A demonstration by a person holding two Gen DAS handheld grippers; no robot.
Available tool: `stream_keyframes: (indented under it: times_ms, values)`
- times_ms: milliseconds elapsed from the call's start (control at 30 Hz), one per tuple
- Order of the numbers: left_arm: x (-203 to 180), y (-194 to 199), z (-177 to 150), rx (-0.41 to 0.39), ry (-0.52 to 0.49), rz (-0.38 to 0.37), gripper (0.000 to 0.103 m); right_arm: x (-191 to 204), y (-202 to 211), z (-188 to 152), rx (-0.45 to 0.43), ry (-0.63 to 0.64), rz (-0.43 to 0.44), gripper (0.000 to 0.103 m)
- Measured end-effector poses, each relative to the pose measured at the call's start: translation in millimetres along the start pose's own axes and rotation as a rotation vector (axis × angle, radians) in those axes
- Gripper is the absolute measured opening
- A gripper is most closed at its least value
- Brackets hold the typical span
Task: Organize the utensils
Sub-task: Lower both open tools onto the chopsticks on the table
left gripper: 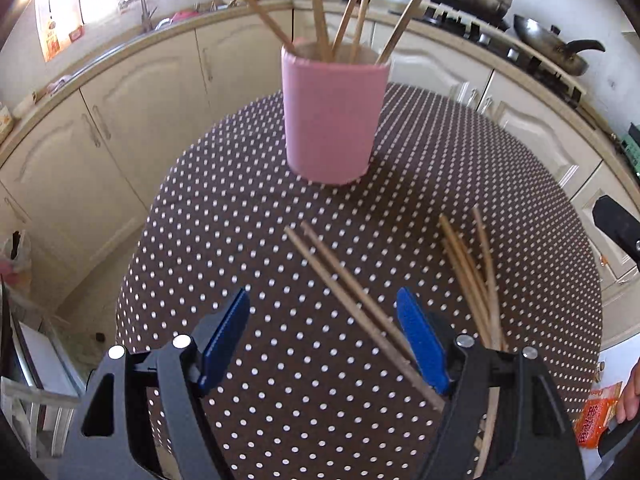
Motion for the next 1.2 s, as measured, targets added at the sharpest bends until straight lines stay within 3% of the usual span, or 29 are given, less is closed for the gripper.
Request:
stream_keyframes:
  times_ms: [400, 633, 800, 867, 933, 1033, 1200]
  values:
    - [2.6, -30.8, -25.7, 0.098, -0.01, 0.067, 0.075, -12.3, -26.8, -27.9, 0.102, -0.016, -0.017, 0.049]
    - [-1.0, -38.1, -20.8, 0.103, 0.0, 0.08, 0.075, -14.9, -32.0, -34.9, 0.118, -0.023, -0.018, 0.049]
    - [-11.8, -39.4, -19.2, 0.106, -0.052, 0.109, 0.075, -15.7, -34.0, -35.8, 0.132, -0.019, -0.019, 0.049]
    - [-21.5, -40.4, -17.1, 0.101, -0.077, 0.099, 0.065, -16.2, -36.0, -37.1, 0.141, -0.014, -0.023, 0.049]
    - [-31.3, -40.1, -17.2, 0.102, -0.094, 0.063, 0.046, -16.3, -38.5, -38.1, 0.154, -0.013, -0.029, 0.049]
    - [-45.2, -40.6, -14.8, 0.102, -0.123, 0.026, 0.029, -15.5, -45.1, -44.3, 0.197, -0.003, -0.028, 0.049]
    - [-59.0, -43.4, -10.6, 0.099, -0.152, -0.003, 0.02, -8.3, -58.1, -58.4, 0.295, -0.015, 0.013, 0.049]
Point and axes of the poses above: each gripper's, at about its wrist camera, not at the fingertips, and y roughly against the way its jaws point, x to its left, z to its top, the point moved 10 cm from there along -y, roughly the way its jaws point, and after that the axes turned 7 degrees about -y, right-handed, at the moved point
